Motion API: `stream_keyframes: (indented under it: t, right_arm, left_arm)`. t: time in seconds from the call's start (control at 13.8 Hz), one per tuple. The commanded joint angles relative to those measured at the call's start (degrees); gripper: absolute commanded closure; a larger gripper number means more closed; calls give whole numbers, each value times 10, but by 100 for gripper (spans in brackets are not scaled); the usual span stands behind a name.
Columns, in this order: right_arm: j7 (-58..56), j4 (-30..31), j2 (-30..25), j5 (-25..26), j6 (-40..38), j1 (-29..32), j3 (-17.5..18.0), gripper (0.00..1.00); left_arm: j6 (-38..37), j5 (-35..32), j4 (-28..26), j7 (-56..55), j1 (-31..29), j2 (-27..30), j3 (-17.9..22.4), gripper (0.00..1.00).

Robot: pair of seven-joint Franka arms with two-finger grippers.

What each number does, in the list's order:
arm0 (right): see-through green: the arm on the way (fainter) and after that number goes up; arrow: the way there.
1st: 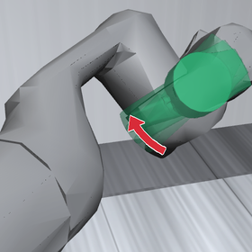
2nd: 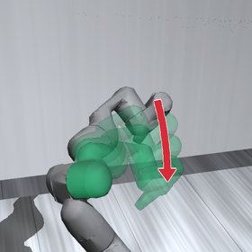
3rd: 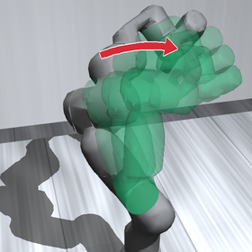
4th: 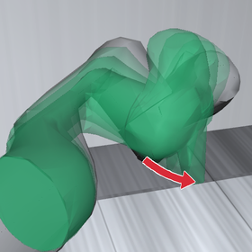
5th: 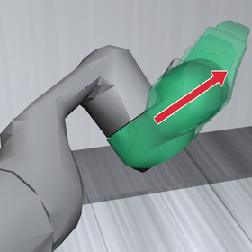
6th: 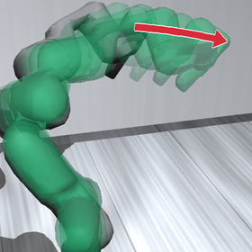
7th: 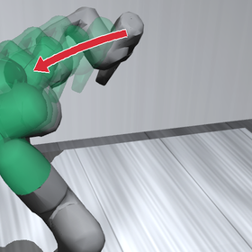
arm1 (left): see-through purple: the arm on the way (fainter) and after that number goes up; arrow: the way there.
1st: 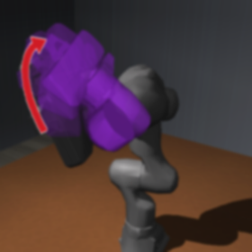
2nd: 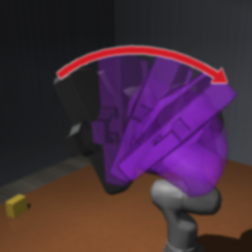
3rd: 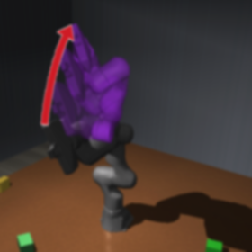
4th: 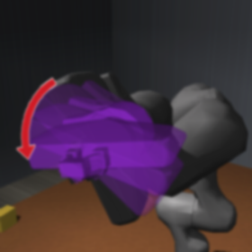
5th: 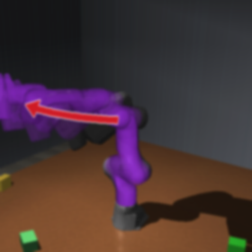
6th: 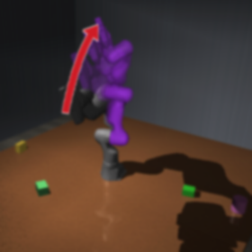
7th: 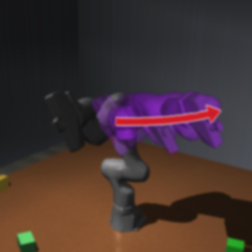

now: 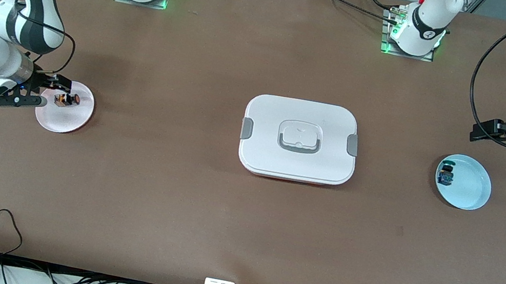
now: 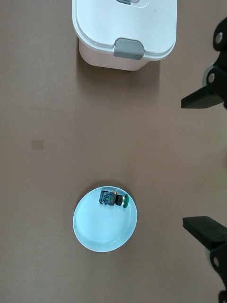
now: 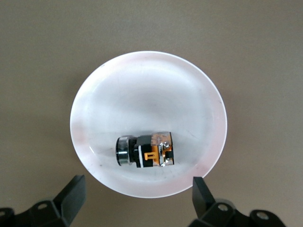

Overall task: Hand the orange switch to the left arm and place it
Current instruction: 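Lower the open right gripper over the orange switch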

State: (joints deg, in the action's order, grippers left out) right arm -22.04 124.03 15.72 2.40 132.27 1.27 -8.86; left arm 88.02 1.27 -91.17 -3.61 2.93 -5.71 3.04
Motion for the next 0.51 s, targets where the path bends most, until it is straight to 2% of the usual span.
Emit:
stream_keyframes:
  t: [0.0, 0.44]
  right_arm:
    - [-56, 8, 10, 3, 19, 15, 5, 0]
    - [-49, 9, 39, 2, 35, 17, 5, 0]
  left_arm:
    - [-1, -9, 12, 4, 0, -5, -1, 0]
    - [-2, -8, 12, 4, 0, -5, -1, 0]
